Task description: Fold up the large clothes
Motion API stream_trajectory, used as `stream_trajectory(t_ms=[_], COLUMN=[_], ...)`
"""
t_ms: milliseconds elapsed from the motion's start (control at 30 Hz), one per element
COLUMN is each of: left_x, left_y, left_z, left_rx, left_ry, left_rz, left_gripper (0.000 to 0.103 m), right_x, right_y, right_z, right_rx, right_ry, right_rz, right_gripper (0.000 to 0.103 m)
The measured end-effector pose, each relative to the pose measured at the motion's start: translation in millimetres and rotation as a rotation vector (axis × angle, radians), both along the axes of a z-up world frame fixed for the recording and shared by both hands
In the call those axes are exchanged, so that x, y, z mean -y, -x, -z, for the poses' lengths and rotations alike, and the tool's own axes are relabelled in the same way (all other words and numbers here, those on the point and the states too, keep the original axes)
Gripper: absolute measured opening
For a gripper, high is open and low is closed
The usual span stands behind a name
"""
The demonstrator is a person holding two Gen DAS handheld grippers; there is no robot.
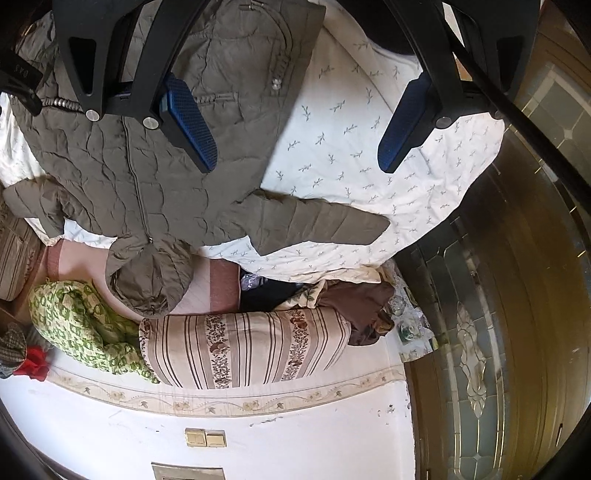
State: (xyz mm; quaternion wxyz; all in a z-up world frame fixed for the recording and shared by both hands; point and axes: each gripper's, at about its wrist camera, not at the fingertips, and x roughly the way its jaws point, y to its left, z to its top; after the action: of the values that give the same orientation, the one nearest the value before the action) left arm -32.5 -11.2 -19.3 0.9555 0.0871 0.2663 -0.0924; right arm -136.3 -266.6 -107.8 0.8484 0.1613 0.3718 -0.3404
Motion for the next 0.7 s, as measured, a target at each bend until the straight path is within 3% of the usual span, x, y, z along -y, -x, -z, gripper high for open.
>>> stream_trajectory(t_ms=[333, 700], left_x=[-3.0, -17.7], left_y=[-22.4, -42.0], left_z=[20.4, 48.2], left_rx=[-0.106, -0.23], left_ry=[-0.041, -0.034], left_rz=[-0.051, -0.072], left_gripper=[0.088, 0.088], right_x=[-4.2, -14.3], right_y=[-4.1, -14.8], right_z=[9.3, 18.3], right_rx=[-0.033, -0.065], right_ry=[-0.01, -0.019], right_rz=[-0.007, -0.042], right_gripper=[0.103, 0.103])
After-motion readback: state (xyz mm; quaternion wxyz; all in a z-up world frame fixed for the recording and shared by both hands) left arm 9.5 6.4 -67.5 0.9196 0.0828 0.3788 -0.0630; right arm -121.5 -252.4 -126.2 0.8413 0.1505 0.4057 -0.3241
